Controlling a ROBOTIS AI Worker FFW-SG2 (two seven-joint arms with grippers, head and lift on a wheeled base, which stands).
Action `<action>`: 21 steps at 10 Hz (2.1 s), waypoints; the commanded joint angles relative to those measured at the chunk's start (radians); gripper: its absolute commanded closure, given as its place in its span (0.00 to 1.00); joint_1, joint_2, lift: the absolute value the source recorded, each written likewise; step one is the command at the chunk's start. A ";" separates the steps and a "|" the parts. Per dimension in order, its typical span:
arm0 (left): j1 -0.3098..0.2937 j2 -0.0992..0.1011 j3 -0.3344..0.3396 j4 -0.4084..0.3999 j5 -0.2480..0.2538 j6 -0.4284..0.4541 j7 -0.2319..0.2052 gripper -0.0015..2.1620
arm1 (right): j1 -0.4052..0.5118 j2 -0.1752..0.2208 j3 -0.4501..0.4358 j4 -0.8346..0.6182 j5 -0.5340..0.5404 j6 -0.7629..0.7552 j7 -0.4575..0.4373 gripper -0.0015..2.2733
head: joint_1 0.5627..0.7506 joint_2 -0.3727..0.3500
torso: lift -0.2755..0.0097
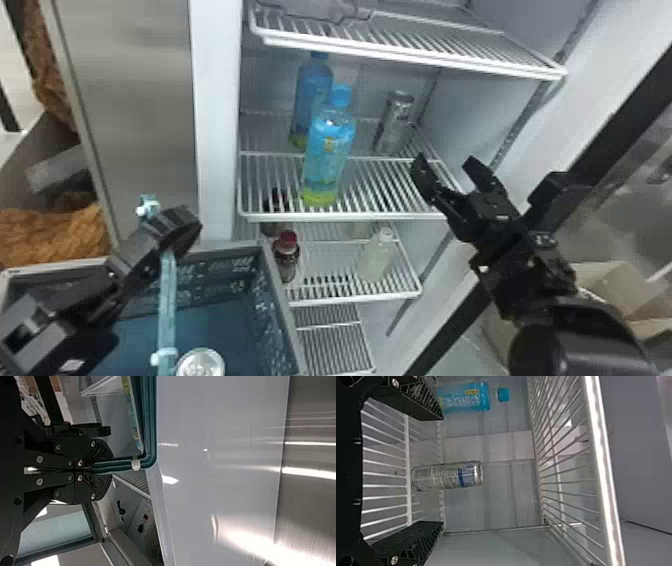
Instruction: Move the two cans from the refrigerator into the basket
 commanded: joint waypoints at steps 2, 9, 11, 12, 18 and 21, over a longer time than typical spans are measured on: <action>0.000 0.001 -0.004 0.000 0.000 0.000 0.000 0.56 | -0.079 -0.012 0.023 0.095 0.023 0.000 -0.003 0.04 | 0.40 0.08 | 0.84; 0.000 0.004 -0.014 0.022 0.002 0.000 0.000 0.56 | -0.276 -0.018 0.090 0.338 0.069 0.000 -0.041 0.04 | 0.36 0.12 | 0.84; 0.000 0.006 -0.016 0.025 0.004 0.000 0.000 0.56 | -0.315 -0.018 0.102 0.383 0.079 -0.002 -0.054 0.04 | 0.34 0.12 | 0.84; 0.000 0.006 -0.016 0.027 0.004 0.000 0.001 0.56 | -0.334 -0.020 0.108 0.410 0.087 -0.002 -0.055 0.04 | 0.32 0.12 | 0.84; -0.008 0.009 -0.024 0.032 0.006 0.000 0.000 0.56 | -0.467 -0.020 0.142 0.567 0.107 -0.007 -0.081 0.04 | 0.24 0.14 | 0.84; -0.013 0.010 -0.026 0.037 0.008 -0.003 0.000 0.56 | -0.523 -0.020 0.162 0.640 0.111 -0.019 -0.101 0.04 | 0.19 0.15 | 0.84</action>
